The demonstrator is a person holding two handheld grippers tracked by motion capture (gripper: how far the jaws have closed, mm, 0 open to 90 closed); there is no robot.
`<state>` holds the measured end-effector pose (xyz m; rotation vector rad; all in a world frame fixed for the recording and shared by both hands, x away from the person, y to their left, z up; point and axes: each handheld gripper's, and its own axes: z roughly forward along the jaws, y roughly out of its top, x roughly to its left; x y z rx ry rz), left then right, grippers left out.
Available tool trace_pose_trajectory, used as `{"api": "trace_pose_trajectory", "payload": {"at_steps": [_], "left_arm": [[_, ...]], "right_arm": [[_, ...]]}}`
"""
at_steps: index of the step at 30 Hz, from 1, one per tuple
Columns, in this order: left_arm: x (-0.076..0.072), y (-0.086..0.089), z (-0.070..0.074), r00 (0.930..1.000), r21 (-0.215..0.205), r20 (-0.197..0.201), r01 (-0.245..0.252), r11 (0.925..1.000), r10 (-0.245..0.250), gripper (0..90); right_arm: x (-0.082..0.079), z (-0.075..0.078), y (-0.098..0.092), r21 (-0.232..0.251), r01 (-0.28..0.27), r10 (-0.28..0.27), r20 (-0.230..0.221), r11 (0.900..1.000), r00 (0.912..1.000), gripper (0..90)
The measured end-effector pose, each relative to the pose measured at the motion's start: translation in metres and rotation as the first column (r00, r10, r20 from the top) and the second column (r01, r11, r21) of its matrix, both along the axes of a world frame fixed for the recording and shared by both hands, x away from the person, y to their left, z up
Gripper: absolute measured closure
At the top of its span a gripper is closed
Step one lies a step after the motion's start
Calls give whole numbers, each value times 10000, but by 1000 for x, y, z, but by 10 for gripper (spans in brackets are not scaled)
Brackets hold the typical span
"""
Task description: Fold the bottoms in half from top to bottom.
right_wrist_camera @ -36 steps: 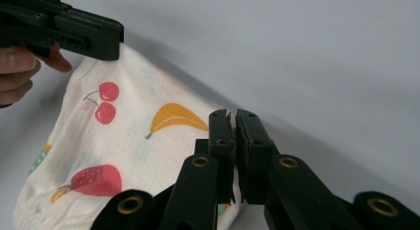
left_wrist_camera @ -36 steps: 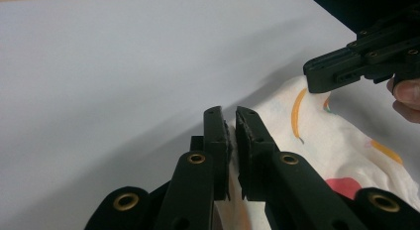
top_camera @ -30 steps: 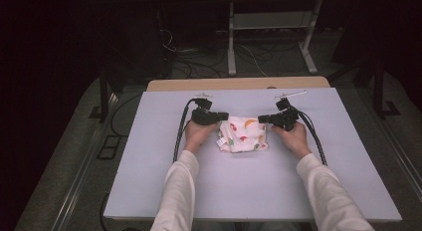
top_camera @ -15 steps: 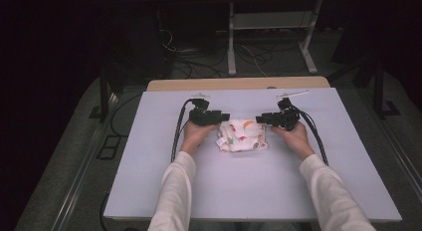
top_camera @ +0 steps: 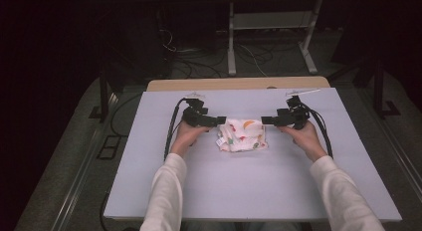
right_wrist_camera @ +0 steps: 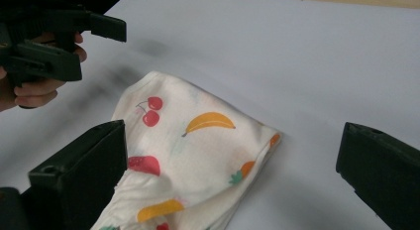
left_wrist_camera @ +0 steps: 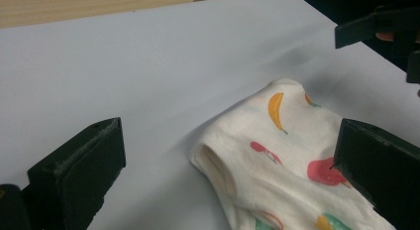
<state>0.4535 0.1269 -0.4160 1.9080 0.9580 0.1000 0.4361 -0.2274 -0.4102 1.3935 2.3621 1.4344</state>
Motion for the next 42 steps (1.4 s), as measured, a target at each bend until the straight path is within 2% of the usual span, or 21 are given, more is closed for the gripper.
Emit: {"api": "trace_pose_trajectory", "payload": {"at_steps": [3, 5, 10, 12, 15, 19, 22, 30, 35, 42], "left_arm": [[-6, 5, 5, 9998, 58, 184, -19, 10000, 18, 0], [-9, 7, 7, 9996, 118, 284, 34, 9999, -37, 0], [-20, 14, 11, 9988, -5, 480, -59, 10000, 59, 0], [-25, 17, 11, 9983, -118, 582, -20, 9999, 27, 0], [-33, 23, 10, 9978, -205, 660, -87, 9998, 101, 0], [-42, 28, 5, 9981, -140, 618, -30, 9999, 38, 0], [-48, 33, 3, 9972, -125, 739, -116, 9999, 125, 0], [-61, 43, 5, 9971, -61, 757, -117, 9999, 121, 0], [-70, 45, 7, 9965, 223, 823, -135, 9997, 116, 0], [-83, 45, 5, 9960, 267, 889, -115, 9996, 91, 0]], "right_arm": [[-4, 3, -4, -164, 16, -16, 49, 9999, 10000, 0], [-8, 5, -6, -96, 34, -33, 92, 9999, 10000, 0], [-15, 10, -10, -175, 179, -174, 297, 9997, 9994, 0], [-21, 9, -13, 4, 372, -372, 505, 9993, 9980, 0], [-28, 5, -18, 194, 500, -510, 516, 9986, 9974, 0], [-37, 1, -25, 287, 554, -568, 519, 9981, 9970, 0], [-43, -1, -30, 280, 652, -666, 547, 9975, 9963, 0], [-58, -3, -42, 107, 744, -749, 506, 9972, 9959, 0], [-69, -4, -47, 12, 782, -781, 535, 9969, 9955, 0], [-85, -3, -53, -84, 786, -779, 696, 9969, 9945, 0]]}}
